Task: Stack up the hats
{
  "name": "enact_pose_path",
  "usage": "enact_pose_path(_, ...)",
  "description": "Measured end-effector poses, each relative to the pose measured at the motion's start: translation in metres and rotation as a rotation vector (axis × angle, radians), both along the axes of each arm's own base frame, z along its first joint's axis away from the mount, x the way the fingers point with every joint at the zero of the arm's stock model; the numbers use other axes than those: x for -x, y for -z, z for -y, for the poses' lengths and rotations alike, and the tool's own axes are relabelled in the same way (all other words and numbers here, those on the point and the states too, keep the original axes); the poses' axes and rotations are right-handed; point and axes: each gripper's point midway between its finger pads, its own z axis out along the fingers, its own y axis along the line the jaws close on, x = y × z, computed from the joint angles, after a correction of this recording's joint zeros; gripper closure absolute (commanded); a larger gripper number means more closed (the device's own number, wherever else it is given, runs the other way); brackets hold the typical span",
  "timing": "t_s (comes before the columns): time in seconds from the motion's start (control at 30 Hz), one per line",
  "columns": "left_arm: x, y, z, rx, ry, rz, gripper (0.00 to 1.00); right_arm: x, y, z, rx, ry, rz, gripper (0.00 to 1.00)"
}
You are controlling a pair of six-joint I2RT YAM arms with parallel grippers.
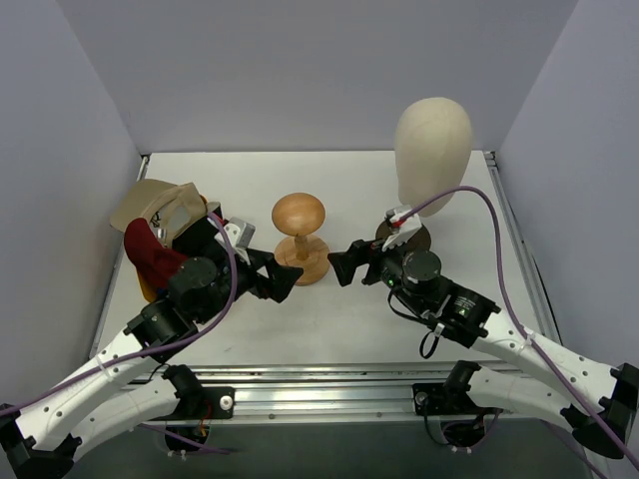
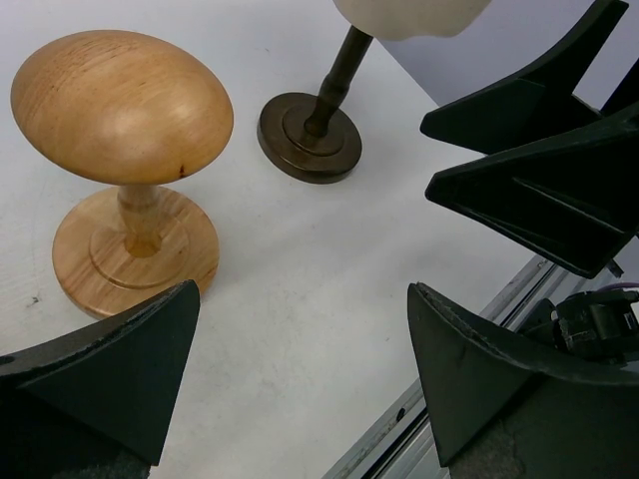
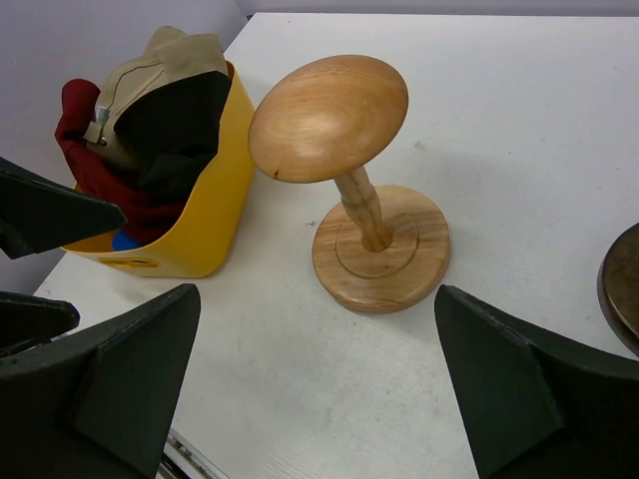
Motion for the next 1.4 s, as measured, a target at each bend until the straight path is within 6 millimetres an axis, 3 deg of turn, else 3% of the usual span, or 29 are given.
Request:
enact_pose_path(0.23, -0.013, 0.011, -0.004, -0.036, -0.068, -0.018, 0.05, 0.007, -0.014, 0.003, -0.078, -0.021, 0.053, 0.00)
enact_pose_path(0.43, -0.031, 0.024, -0.008, -0.124, -0.162, -0.068, 0.06, 0.023, -0.008, 0.009, -0.129, -0.079, 0.110, 0.01)
enact_pose_path(0.53, -0.049, 0.005, -0.009, -0.165, -0.239, -0.063, 0.06, 0.026, -0.014, 0.014, -0.138, -0.077, 0.141, 0.01)
enact_pose_path(0.67, -0.096, -0.038, -0.023, -0.222, -0.396, -0.062, 0.04, 0.025, -0.022, 0.017, -0.149, -0.069, 0.171, 0.01)
enact_pose_path(0.73, -0.125, -0.056, -0.048, -0.227, -0.493, -0.075, 0.04, 0.023, -0.022, 0.015, -0.146, -0.070, 0.172, 0.02)
enact_pose_path(0.83, -0.158, -0.066, -0.100, -0.247, -0.629, -0.118, 0.03, 0.020, -0.014, 0.009, -0.128, -0.071, 0.156, 0.02)
enact_pose_path(0.9, -0.176, -0.065, -0.146, -0.267, -0.730, -0.173, 0.00, 0.016, -0.005, 0.005, -0.106, -0.074, 0.138, 0.02)
enact_pose_path(0.97, -0.186, -0.059, -0.179, -0.288, -0.799, -0.221, 0.00, 0.015, 0.006, 0.000, -0.081, -0.084, 0.116, 0.02)
enact_pose_path(1.03, -0.192, -0.049, -0.205, -0.309, -0.833, -0.274, 0.08, 0.015, 0.011, -0.003, -0.067, -0.092, 0.103, 0.02)
enact_pose_path(1.27, -0.196, 0.006, -0.266, -0.298, -0.846, -0.467, 0.18, 0.018, 0.005, -0.001, -0.083, -0.103, 0.113, 0.02)
enact_pose_path(1.4, -0.198, 0.029, -0.270, -0.312, -0.813, -0.527, 0.19, 0.020, 0.000, 0.000, -0.096, -0.103, 0.124, 0.02)
